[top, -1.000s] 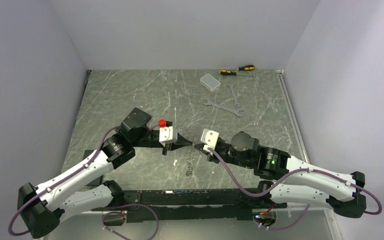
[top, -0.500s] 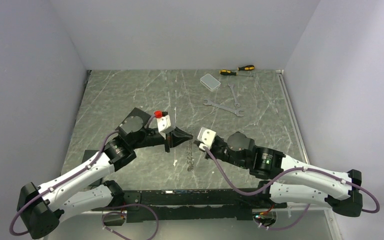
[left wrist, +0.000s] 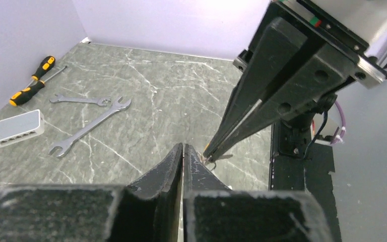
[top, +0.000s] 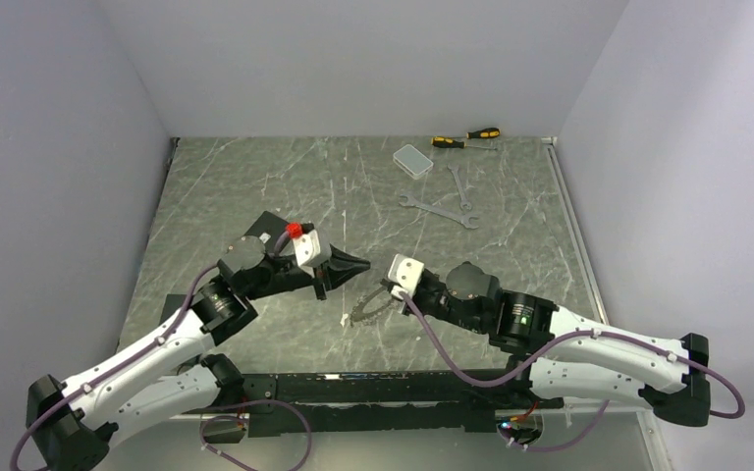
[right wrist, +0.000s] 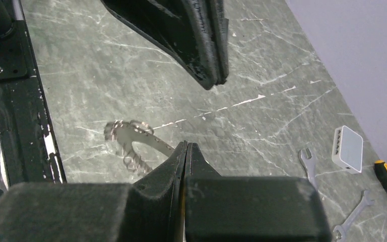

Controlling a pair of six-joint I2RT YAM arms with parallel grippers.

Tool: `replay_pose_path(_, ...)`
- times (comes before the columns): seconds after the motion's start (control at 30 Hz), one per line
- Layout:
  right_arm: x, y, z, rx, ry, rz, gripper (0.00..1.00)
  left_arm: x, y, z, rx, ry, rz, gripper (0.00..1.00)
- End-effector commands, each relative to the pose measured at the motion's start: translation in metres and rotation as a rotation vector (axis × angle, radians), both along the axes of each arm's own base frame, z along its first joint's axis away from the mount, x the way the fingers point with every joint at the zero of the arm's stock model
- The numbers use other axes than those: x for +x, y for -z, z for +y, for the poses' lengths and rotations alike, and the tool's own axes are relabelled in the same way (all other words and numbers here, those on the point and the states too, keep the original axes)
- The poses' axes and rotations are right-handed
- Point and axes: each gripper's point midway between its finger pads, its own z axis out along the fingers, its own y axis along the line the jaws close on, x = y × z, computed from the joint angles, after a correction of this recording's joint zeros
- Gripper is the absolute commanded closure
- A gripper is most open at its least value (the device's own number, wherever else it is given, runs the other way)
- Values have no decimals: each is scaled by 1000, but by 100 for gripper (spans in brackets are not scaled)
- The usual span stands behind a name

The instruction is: Put the keys on the keyring

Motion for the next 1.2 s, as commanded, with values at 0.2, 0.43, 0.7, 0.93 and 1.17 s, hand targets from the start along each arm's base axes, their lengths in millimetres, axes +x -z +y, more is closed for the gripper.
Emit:
replay_pose_path(0.2,-16,-47,0,112,-90,-35,100,-38,0,9,163,223,-229,62)
replay_pose_path(0.43,-36,-49,1,107,-190,10,100,-51,7,2,203,373,-293,54)
replay_pose_path(0.7,-49,-54,0,133,-244,33,100,-62,7,-11,179,519,-238,59)
replay_pose_path(0.93,-45,-55,2,140,-232,23,100,-69,20,-12,179,568,-161,68)
replay_pose_path(1.17,-45,-58,4,145,-236,14,100,-63,37,-16,196,547,-118,68)
